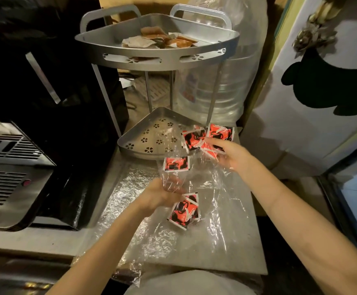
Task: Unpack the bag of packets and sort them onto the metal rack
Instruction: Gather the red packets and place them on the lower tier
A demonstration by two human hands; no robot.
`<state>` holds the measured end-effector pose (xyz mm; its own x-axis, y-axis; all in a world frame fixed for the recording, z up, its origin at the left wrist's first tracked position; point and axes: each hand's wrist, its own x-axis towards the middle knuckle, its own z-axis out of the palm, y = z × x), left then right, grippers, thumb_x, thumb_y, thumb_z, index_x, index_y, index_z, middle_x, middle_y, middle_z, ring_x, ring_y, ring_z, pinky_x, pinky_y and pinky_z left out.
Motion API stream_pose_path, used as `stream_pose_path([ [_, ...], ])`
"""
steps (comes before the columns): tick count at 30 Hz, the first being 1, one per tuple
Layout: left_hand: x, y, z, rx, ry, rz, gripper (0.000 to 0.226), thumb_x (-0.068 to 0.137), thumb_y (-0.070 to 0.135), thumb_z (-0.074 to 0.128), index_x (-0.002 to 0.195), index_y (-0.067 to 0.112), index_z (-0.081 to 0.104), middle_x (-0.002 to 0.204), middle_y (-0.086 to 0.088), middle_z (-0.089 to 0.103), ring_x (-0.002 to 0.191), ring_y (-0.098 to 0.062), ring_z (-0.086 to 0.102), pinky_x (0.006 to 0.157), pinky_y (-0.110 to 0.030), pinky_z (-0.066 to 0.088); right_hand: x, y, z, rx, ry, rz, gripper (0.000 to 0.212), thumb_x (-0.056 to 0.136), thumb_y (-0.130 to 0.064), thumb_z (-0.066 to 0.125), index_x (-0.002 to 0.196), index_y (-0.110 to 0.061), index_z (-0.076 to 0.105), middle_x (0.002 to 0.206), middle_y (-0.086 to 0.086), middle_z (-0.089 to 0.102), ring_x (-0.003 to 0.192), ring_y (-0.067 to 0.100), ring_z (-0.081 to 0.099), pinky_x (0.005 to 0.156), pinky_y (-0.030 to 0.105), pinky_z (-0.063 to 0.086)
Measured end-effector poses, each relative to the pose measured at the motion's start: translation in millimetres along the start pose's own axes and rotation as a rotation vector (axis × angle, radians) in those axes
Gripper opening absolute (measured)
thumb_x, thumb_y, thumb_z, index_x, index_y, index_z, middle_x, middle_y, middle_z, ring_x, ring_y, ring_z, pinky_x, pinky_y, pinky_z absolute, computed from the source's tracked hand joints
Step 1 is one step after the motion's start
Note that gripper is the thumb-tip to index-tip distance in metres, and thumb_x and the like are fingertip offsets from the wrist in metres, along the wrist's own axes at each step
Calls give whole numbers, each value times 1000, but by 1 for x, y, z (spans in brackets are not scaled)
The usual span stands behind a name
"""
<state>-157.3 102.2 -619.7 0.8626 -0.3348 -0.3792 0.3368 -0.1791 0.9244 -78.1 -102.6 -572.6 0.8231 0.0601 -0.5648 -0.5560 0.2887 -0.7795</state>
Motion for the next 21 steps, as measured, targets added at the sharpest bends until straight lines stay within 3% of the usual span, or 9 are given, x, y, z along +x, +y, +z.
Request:
stream_pose_path([
  [2, 0, 8, -3, -47, -22, -14, 40, 71, -9, 68, 103, 10, 56, 90, -3, 66, 74, -9, 66, 54, -22, 49, -5, -9, 1, 24, -19, -52, 7, 76, -5, 69, 82, -6, 66, 73, 4, 71, 64, 12, 68, 61, 24, 58],
  [4, 1, 15, -4, -90, -33, -10, 41, 71, -9, 67, 102, 15, 56, 94, -3, 67, 81, -16, 65, 53, -22, 49, -11, -19, 4, 20, -54, -105, 4, 78, -4, 66, 82, -6, 66, 78, 5, 69, 64, 12, 68, 57, 23, 58],
  [11, 5, 34, -8, -142, 40, 42, 39, 70, -12, 66, 96, 17, 59, 90, -2, 68, 75, -16, 64, 50, -22, 47, -31, -49, 15, -42, -210, -281, 12, 78, -4, 64, 89, -8, 67, 76, 1, 75, 74, 12, 70, 66, 23, 58],
  [16, 4, 51, -17, -87, 94, 121, 38, 71, -11, 67, 95, 18, 61, 87, -2, 69, 61, -8, 65, 45, -18, 46, -41, -62, 23, -55, -201, -359, 8, 81, -4, 62, 83, -9, 68, 70, -2, 74, 68, 9, 70, 66, 23, 58],
  [21, 10, 74, -33, 8, 183, 233, 30, 69, -9, 70, 87, 14, 65, 75, 2, 71, 66, -9, 67, 62, -27, 54, -53, -82, 33, -22, -281, -434, 22, 62, -10, 69, 83, -11, 69, 75, 1, 75, 72, 12, 71, 68, 27, 59],
])
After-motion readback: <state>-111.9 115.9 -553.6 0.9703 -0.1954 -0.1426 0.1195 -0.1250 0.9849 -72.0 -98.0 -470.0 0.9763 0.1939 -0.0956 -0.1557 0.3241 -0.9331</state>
